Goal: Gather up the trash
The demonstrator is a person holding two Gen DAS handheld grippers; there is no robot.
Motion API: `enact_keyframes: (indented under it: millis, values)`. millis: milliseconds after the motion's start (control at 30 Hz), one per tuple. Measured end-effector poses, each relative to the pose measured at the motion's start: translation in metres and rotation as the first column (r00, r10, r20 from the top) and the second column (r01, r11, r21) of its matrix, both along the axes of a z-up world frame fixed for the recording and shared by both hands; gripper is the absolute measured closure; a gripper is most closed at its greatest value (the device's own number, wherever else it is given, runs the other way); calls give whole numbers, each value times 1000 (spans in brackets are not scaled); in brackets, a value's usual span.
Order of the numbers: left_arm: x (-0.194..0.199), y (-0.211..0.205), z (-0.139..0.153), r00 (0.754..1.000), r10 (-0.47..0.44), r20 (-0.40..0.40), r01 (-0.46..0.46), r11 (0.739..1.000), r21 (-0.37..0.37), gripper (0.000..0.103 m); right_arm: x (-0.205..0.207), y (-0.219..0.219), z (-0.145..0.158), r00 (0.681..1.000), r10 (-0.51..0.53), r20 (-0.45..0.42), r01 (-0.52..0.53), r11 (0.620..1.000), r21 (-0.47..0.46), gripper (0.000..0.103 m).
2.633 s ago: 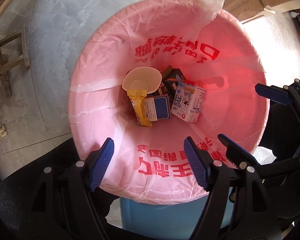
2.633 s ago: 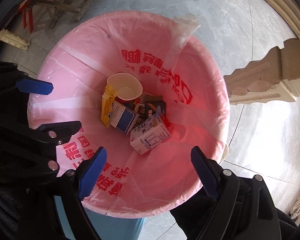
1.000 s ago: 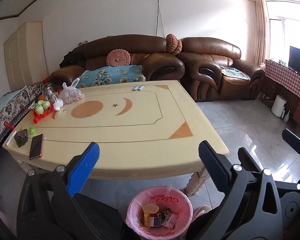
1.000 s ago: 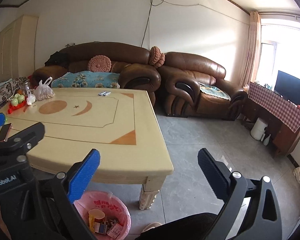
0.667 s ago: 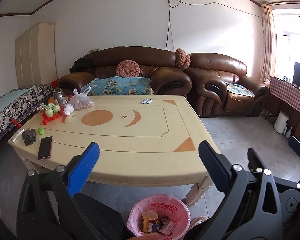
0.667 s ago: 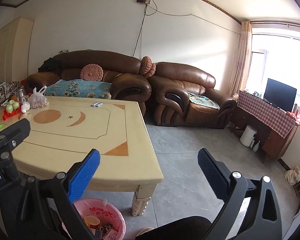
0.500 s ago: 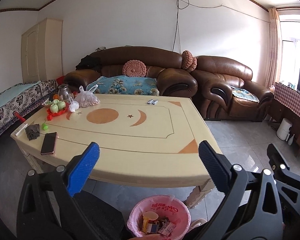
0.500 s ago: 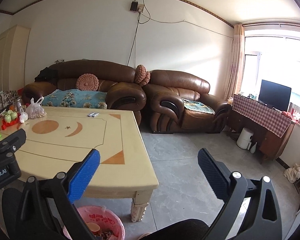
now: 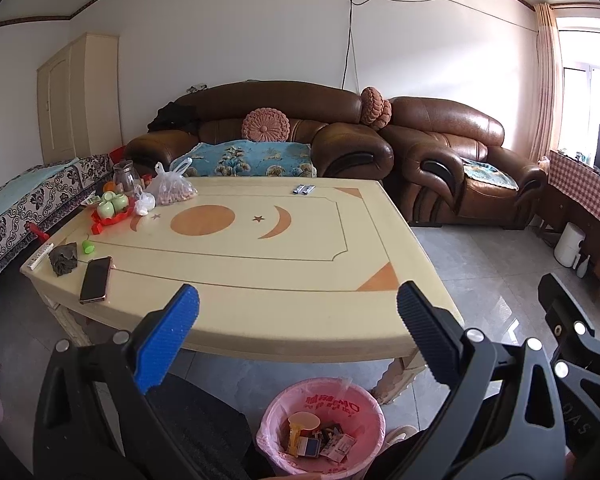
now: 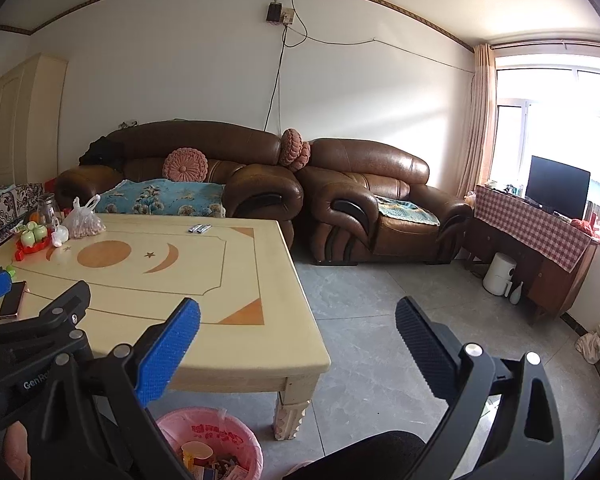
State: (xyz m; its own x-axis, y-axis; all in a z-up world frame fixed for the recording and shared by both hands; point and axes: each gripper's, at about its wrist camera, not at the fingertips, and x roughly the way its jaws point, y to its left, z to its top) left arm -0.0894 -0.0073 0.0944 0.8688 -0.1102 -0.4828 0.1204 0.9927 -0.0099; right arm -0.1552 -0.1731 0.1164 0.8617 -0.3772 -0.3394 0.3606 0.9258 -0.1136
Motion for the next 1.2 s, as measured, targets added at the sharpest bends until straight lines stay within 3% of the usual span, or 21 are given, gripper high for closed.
enact_keyframes:
  millis: [1200]
  values:
    - [-1, 4, 0, 1000, 8, -3, -8, 1000, 9, 6, -1, 6, 4, 1000, 4, 4, -4, 1000, 0, 7]
